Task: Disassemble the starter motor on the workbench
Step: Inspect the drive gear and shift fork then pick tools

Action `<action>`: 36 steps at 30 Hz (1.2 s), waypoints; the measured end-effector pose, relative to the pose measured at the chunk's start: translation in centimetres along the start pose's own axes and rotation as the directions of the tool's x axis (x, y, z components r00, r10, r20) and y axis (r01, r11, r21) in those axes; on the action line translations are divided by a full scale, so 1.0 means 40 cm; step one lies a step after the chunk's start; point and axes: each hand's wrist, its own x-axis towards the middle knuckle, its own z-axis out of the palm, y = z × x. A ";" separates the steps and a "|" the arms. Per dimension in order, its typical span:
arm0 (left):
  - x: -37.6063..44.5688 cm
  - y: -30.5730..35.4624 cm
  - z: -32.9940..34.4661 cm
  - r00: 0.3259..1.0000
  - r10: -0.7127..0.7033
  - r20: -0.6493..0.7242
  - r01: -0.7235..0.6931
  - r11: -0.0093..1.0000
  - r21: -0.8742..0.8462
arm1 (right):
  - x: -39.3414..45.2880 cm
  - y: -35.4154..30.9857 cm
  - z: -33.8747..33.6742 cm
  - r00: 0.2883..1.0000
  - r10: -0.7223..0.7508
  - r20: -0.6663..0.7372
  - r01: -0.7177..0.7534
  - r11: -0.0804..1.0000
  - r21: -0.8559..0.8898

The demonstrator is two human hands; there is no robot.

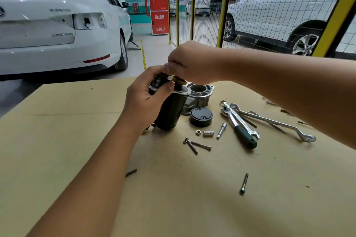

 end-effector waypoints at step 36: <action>0.014 0.031 0.067 0.908 -0.194 -0.371 0.255 0.959 0.122 | -0.448 0.274 0.312 0.861 0.502 -0.082 -0.480 0.855 0.196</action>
